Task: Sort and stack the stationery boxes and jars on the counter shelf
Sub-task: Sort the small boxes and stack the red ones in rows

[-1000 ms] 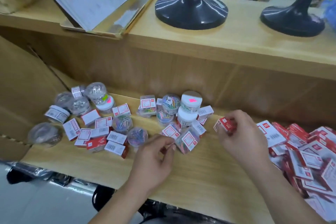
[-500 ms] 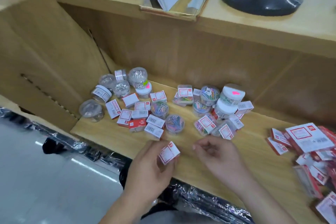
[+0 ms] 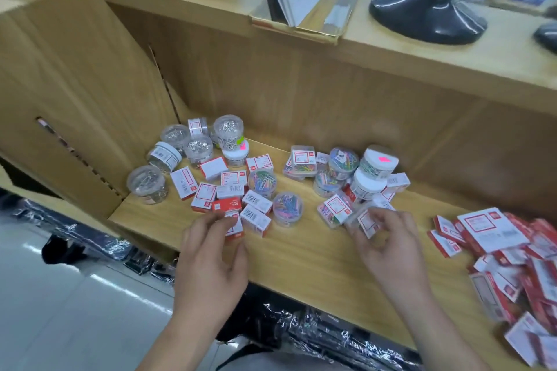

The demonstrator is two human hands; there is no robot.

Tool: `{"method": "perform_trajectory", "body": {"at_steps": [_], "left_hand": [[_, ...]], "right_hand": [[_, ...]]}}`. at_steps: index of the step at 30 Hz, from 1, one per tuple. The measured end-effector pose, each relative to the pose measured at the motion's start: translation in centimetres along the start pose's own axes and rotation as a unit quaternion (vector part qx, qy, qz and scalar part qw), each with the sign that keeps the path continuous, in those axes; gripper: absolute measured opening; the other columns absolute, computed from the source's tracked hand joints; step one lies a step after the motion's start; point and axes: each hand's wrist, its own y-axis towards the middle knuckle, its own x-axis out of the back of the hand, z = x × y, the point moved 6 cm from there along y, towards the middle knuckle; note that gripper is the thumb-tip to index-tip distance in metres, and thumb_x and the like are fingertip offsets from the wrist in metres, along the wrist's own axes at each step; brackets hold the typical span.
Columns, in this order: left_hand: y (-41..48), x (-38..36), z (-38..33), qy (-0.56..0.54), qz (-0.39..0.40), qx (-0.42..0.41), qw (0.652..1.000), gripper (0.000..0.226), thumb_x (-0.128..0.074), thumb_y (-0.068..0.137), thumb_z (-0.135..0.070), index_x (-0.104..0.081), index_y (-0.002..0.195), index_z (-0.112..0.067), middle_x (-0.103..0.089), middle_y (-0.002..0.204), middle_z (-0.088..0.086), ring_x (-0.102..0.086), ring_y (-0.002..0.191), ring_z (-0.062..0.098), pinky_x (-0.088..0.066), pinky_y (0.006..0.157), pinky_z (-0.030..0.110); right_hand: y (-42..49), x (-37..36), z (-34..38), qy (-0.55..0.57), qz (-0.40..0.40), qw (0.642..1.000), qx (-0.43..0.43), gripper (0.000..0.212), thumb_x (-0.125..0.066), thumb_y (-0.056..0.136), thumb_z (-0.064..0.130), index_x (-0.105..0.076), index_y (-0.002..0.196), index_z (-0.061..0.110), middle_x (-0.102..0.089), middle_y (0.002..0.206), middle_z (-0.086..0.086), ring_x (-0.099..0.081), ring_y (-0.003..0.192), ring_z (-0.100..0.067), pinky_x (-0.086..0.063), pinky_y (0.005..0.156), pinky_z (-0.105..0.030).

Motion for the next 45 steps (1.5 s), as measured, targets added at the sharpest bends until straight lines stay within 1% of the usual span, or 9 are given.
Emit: {"method": "perform_trajectory", "body": {"at_steps": [4, 11, 14, 19, 25, 32, 39, 42, 45], "left_hand": [[1.1, -4.2, -5.2, -0.098, 0.102, -0.082, 0.987, 0.034, -0.069, 0.087, -0.019, -0.066, 0.121, -0.017, -0.058, 0.122, -0.009, -0.062, 0.109, 0.017, -0.053, 0.093, 0.037], [3.2, -15.2, -10.5, 0.105, 0.287, -0.163, 0.938, 0.043, -0.062, 0.091, -0.029, -0.053, 0.131, -0.014, -0.045, 0.147, 0.009, -0.044, 0.132, 0.031, -0.047, 0.101, 0.044], [3.2, -16.5, -10.5, 0.132, 0.264, -0.192, 0.936, 0.033, -0.067, 0.084, -0.020, -0.057, 0.114, -0.014, -0.057, 0.124, 0.009, -0.051, 0.111, 0.031, -0.049, 0.089, 0.041], [2.6, -15.5, -10.0, 0.135, 0.245, -0.203, 0.938, 0.030, -0.071, 0.077, -0.023, -0.058, 0.103, -0.016, -0.061, 0.104, 0.005, -0.053, 0.099, 0.028, -0.050, 0.073, 0.039], [1.8, -11.3, -9.5, 0.141, 0.257, -0.196, 0.936, 0.034, -0.063, 0.074, -0.040, -0.058, 0.100, -0.019, -0.063, 0.095, 0.003, -0.055, 0.096, 0.027, -0.049, 0.081, 0.038], [-1.5, -6.7, -5.4, 0.072, 0.214, -0.212, 0.951, 0.034, -0.070, 0.079, -0.022, -0.067, 0.114, -0.023, -0.061, 0.129, -0.005, -0.055, 0.113, 0.022, -0.052, 0.093, 0.034], [-1.7, -4.9, -1.4, 0.125, 0.127, -0.185, 0.966, 0.045, -0.072, 0.074, -0.003, -0.072, 0.116, -0.020, -0.063, 0.105, 0.002, -0.057, 0.090, 0.029, -0.052, 0.069, 0.042], [-1.3, -4.8, -2.0, 0.110, 0.126, -0.187, 0.968, 0.040, -0.063, 0.075, -0.008, -0.075, 0.112, -0.015, -0.063, 0.108, 0.003, -0.058, 0.090, 0.029, -0.053, 0.071, 0.042], [0.3, -4.8, -4.2, 0.052, 0.116, -0.192, 0.973, 0.034, -0.067, 0.081, -0.010, -0.074, 0.114, -0.016, -0.062, 0.113, 0.000, -0.059, 0.095, 0.024, -0.052, 0.075, 0.038]], "right_hand": [[-0.5, -1.1, -1.9, -0.027, 0.041, 0.998, 0.026, 0.051, -0.086, 0.076, 0.025, -0.069, 0.123, 0.020, -0.052, 0.116, 0.003, -0.055, 0.107, -0.010, -0.031, 0.094, -0.001], [-2.1, -0.8, -4.3, -0.056, 0.097, 0.994, -0.006, 0.051, -0.072, 0.067, 0.059, -0.076, 0.109, 0.031, -0.061, 0.135, 0.006, -0.066, 0.114, -0.014, -0.055, 0.094, -0.034], [-2.0, -0.4, -4.2, -0.054, 0.118, 0.992, 0.009, 0.048, -0.065, 0.063, 0.057, -0.076, 0.104, 0.035, -0.060, 0.128, 0.016, -0.068, 0.105, -0.008, -0.057, 0.086, -0.033], [-1.8, -0.1, -4.3, -0.075, 0.116, 0.990, 0.004, 0.044, -0.086, 0.064, 0.031, -0.077, 0.106, 0.036, -0.064, 0.123, 0.016, -0.069, 0.100, -0.011, -0.052, 0.078, -0.024], [-0.9, -0.3, -4.0, -0.071, 0.089, 0.993, 0.014, 0.039, -0.088, 0.063, 0.041, -0.076, 0.099, 0.036, -0.065, 0.103, 0.017, -0.070, 0.092, -0.015, -0.057, 0.076, -0.035], [1.2, -4.1, -0.3, -0.004, 0.117, 0.993, 0.016, 0.045, -0.084, 0.066, 0.054, -0.073, 0.105, 0.034, -0.063, 0.100, 0.018, -0.062, 0.100, -0.011, -0.053, 0.088, -0.036], [0.1, -8.1, 1.5, 0.037, 0.175, 0.983, 0.035, 0.049, -0.083, 0.076, 0.027, -0.071, 0.123, 0.024, -0.050, 0.137, 0.005, -0.059, 0.121, -0.010, -0.047, 0.105, -0.029], [0.6, -6.2, 1.0, 0.098, 0.153, 0.983, -0.005, 0.034, -0.084, 0.077, 0.017, -0.074, 0.109, 0.026, -0.053, 0.137, 0.006, -0.070, 0.088, -0.008, -0.058, 0.088, -0.034], [1.8, -2.5, 0.7, 0.130, 0.078, 0.988, -0.022, 0.023, -0.080, 0.081, 0.012, -0.073, 0.095, 0.030, -0.068, 0.107, 0.010, -0.069, 0.080, -0.007, -0.058, 0.081, -0.040]]}}
